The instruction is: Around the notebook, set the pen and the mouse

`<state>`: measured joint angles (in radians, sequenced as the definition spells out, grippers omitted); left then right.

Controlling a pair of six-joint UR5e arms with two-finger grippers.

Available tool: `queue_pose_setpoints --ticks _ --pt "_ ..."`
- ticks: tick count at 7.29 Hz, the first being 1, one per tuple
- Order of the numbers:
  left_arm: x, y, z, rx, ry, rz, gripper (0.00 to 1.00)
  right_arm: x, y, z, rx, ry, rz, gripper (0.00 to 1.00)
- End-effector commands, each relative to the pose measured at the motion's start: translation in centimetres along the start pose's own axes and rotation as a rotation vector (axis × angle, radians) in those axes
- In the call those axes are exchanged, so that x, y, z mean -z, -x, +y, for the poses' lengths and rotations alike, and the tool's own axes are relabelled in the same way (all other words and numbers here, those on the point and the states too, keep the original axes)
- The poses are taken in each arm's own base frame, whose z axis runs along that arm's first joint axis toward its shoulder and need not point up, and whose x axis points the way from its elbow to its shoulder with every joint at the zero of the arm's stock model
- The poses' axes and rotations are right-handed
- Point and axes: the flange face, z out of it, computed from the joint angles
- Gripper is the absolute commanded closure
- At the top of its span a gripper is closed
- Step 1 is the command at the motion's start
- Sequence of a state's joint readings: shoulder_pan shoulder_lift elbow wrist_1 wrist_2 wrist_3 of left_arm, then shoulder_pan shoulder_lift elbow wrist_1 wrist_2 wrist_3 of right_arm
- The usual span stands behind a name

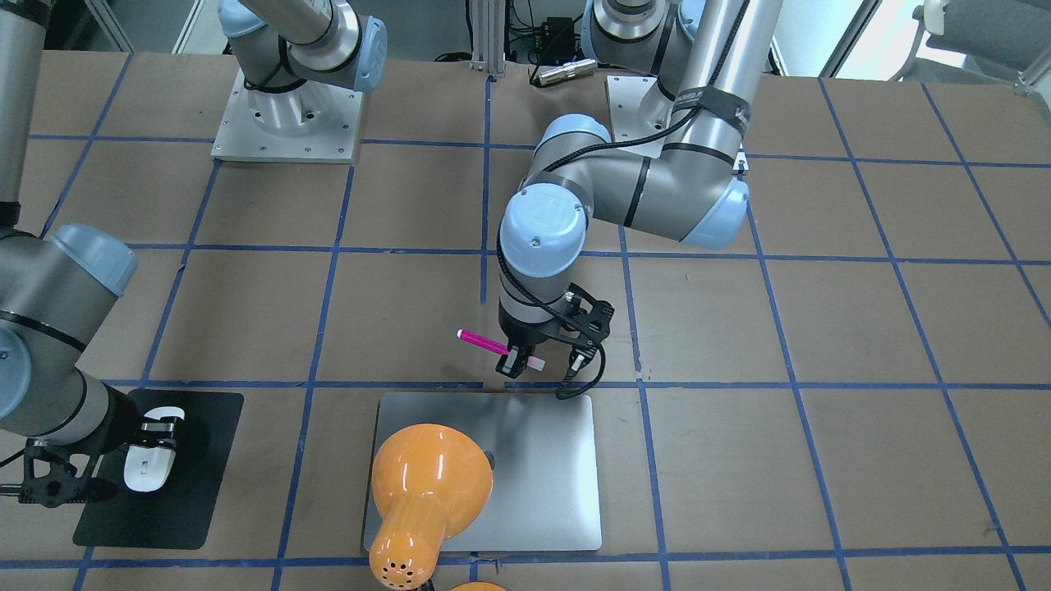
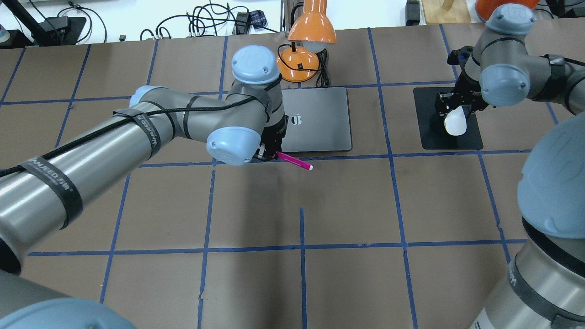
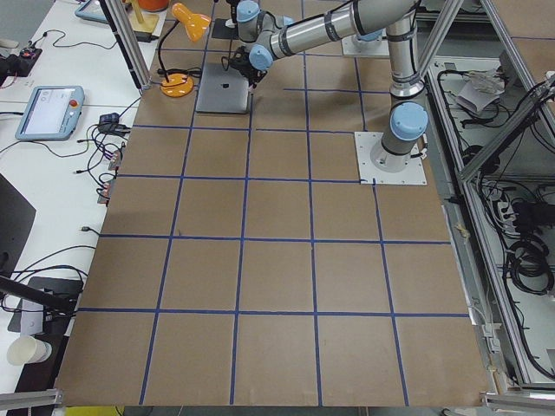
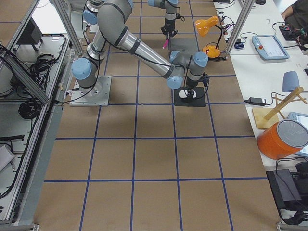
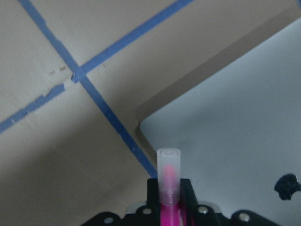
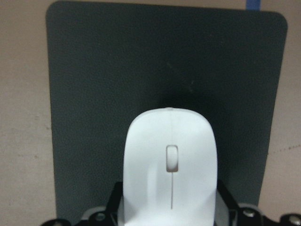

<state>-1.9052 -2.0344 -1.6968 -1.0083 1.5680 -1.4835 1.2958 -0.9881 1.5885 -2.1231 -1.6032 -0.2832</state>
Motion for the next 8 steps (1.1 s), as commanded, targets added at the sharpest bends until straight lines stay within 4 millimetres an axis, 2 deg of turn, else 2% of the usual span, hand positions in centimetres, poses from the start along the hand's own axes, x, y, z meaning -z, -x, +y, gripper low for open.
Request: queue_pose_setpoints --ticks 1,2,3,4,5,6,7,8 --pt "-3.8 0.0 2.4 0.074 0.009 -0.046 1.0 -0.8 0.1 0.0 -0.003 0.009 -0.004 0.87" --pt "-4.5 -0.1 2.6 0.142 0.012 -0.056 1.0 -0.8 0.1 0.0 -0.005 0.008 -0.004 0.66" --pt "-4.7 0.1 2.9 0.154 0.009 -0.062 1.0 -1.0 0.1 0.0 -0.005 0.009 -0.004 0.41" --pt "-4.4 0.1 2.8 0.145 0.008 -0.056 0.61 -0.6 0.0 -0.1 -0.006 0.006 -0.004 0.28" --pt "-3.0 -0.1 2.4 0.132 0.002 -0.033 0.01 -0.1 0.0 -0.2 -0.008 -0.004 -0.001 0.01" --pt "-1.0 -0.3 2.0 0.0 -0.002 -0.01 0.0 1.4 0.6 -0.5 -0.038 -0.026 0.006 0.0" --pt "2.1 0.0 1.2 -0.125 -0.004 0.008 0.0 3.6 1.6 -1.3 -0.033 -0.055 0.018 0.0" --pt "6.7 0.4 -2.4 -0.263 0.004 -0.015 0.0 6.7 3.3 -0.9 -0.011 -0.032 0.015 0.0"
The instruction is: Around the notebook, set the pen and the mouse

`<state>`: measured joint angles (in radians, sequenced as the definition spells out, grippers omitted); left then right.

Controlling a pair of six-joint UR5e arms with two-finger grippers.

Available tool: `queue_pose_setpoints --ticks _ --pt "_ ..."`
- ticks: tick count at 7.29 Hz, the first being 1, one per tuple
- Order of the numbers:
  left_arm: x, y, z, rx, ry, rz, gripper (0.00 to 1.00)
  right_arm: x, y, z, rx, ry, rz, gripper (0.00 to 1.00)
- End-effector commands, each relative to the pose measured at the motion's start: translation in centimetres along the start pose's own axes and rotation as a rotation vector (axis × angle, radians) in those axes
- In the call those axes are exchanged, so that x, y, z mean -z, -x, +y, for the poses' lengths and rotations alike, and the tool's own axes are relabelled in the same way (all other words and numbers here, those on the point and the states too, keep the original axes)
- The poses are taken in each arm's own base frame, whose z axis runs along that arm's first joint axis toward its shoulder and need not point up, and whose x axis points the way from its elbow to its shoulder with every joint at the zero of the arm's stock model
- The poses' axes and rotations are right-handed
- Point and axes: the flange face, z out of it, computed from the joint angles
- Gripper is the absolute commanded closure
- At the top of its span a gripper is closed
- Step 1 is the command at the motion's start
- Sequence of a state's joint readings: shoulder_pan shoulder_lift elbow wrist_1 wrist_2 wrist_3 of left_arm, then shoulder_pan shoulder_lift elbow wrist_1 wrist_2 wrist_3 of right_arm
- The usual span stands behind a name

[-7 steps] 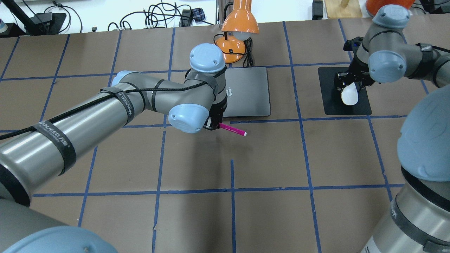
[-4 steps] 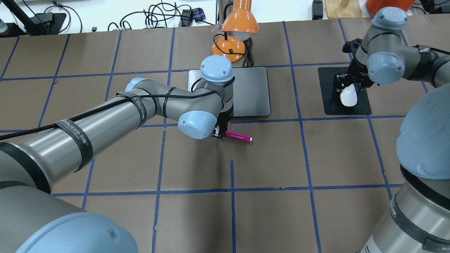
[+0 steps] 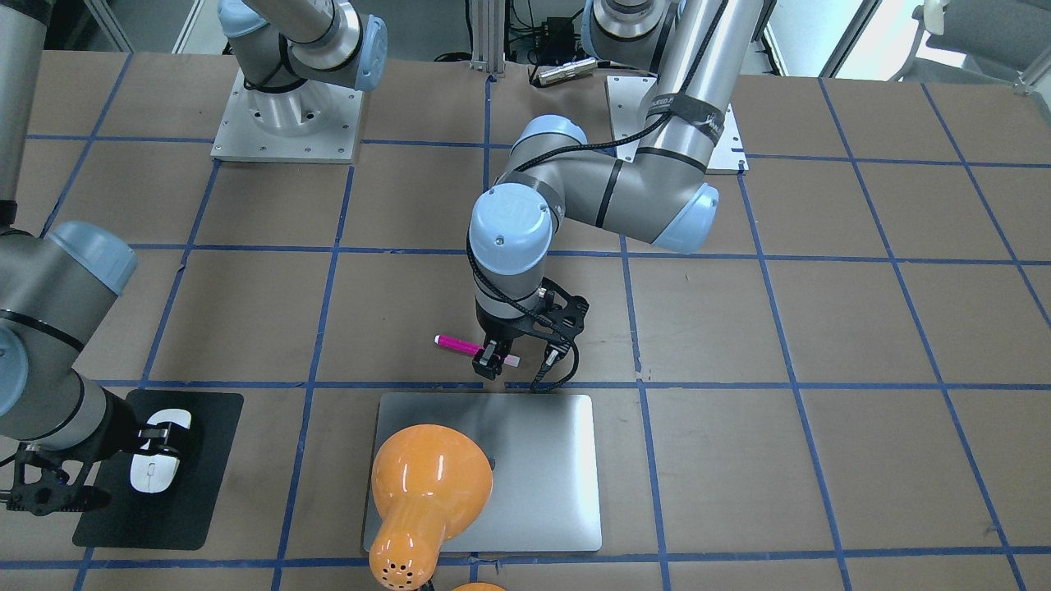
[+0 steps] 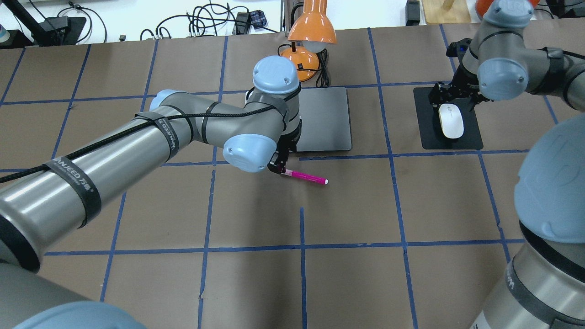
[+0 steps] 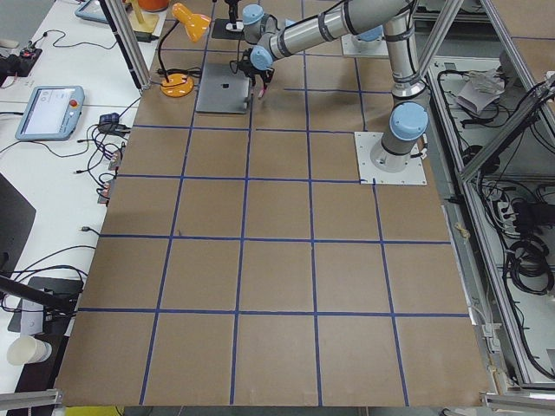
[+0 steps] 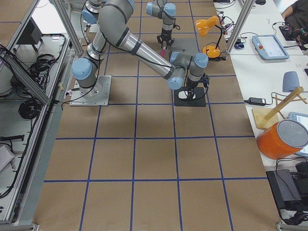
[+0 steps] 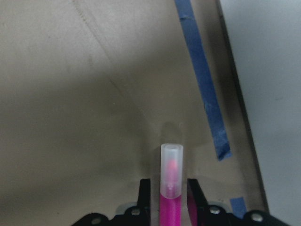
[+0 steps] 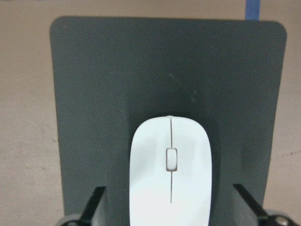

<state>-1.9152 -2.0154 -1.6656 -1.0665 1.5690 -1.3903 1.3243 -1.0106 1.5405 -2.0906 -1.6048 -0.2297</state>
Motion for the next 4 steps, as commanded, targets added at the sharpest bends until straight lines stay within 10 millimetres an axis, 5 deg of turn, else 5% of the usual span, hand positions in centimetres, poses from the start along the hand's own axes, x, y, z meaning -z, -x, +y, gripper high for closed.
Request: queue_pose_setpoints --ticks 1,2,4 --pt "10.2 2.4 -6.6 -0.349 0.025 -0.044 0.0 9.3 4.6 1.8 0.005 0.001 0.005 0.0" --pt "14.5 4.2 -10.0 -0.468 0.042 -0.06 0.0 14.5 8.8 4.4 0.017 0.004 0.004 0.0" --pt "21.9 9.8 -19.0 -0.648 -0.002 0.02 0.0 20.5 12.8 8.7 0.025 -0.002 0.004 0.0"
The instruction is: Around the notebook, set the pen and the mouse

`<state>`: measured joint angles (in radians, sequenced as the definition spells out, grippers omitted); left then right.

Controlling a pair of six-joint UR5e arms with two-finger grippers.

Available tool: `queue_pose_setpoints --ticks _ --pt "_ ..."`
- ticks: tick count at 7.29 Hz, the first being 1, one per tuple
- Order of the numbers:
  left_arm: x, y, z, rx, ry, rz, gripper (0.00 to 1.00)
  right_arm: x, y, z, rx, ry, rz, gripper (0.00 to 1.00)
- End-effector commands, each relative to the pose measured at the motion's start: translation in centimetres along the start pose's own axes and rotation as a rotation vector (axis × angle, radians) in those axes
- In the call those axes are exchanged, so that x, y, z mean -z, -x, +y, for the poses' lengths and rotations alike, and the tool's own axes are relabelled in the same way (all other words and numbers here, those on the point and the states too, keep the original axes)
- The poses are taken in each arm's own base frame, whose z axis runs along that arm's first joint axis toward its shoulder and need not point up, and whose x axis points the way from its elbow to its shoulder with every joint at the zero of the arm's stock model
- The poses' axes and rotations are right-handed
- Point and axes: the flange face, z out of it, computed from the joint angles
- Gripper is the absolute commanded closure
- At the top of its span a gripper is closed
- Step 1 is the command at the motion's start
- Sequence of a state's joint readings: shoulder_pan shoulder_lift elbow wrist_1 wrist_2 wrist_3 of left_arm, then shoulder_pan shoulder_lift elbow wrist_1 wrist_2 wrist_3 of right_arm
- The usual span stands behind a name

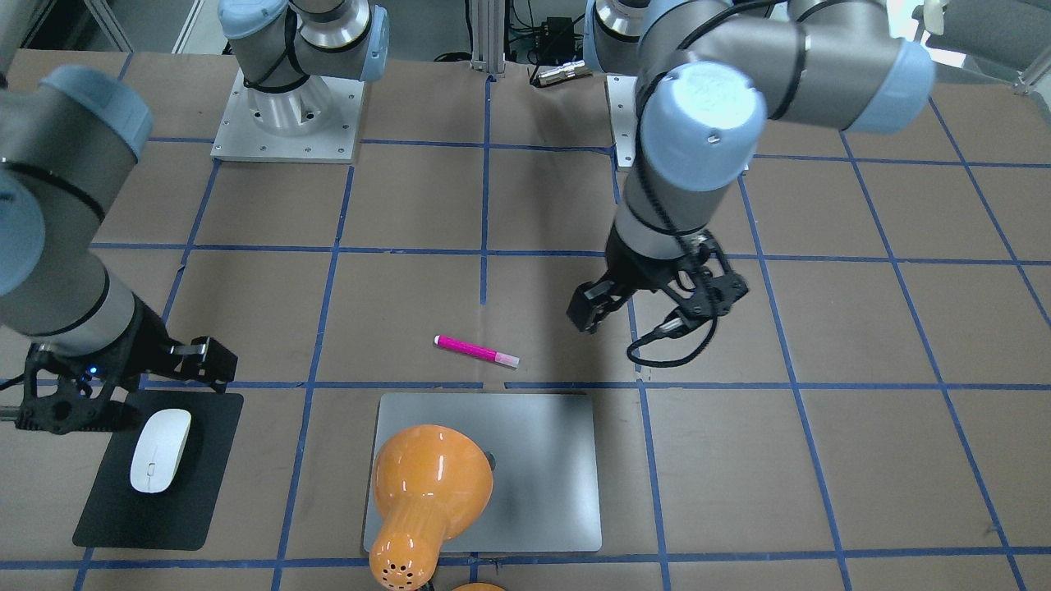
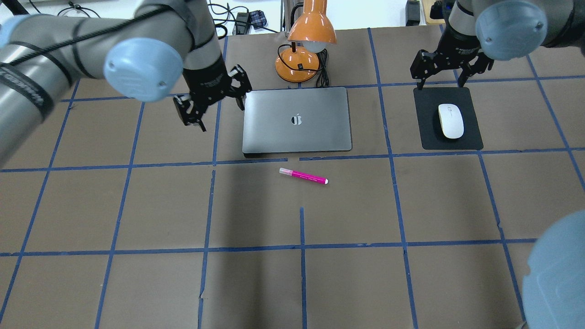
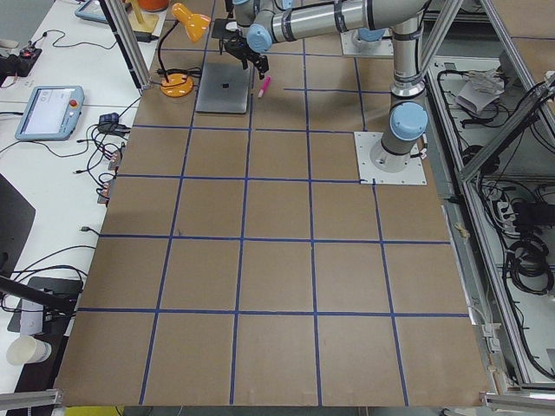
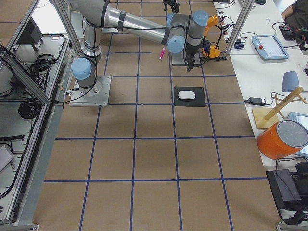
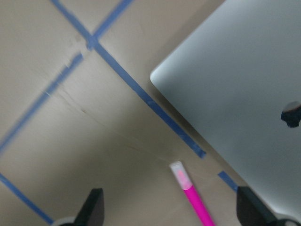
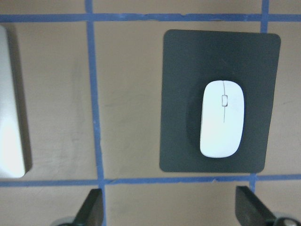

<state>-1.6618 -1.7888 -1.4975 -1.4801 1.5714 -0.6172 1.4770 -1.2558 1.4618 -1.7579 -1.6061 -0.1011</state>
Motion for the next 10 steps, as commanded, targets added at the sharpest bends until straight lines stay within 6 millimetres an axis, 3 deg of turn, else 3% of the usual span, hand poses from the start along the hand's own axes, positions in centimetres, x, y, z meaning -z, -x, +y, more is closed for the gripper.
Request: queue_pose_setpoints --ticks 1,2,3,4,6,10 --pt "6.8 8.0 -0.7 -0.255 -0.018 0.018 0.0 8.0 4.0 6.3 0.017 -0.015 -0.001 0.0" --pt "8.4 8.7 1.3 -0.32 -0.044 0.033 0.0 11.9 5.7 9.7 0.047 -0.034 0.0 0.0" --pt "7.9 8.8 1.6 -0.35 -0.04 0.032 0.0 13.2 6.4 11.1 0.041 -0.017 -0.004 0.0" --pt "7.5 8.8 2.0 -0.399 -0.033 0.03 0.0 11.7 7.3 10.3 -0.054 0.016 -0.067 0.0" --pt "7.7 8.6 2.6 -0.497 -0.045 0.019 0.0 11.0 7.1 10.4 -0.061 0.038 -0.054 0.0" --pt "8.1 8.8 3.0 -0.485 -0.053 0.023 0.0 11.2 6.4 10.0 0.002 0.011 -0.027 0.0"
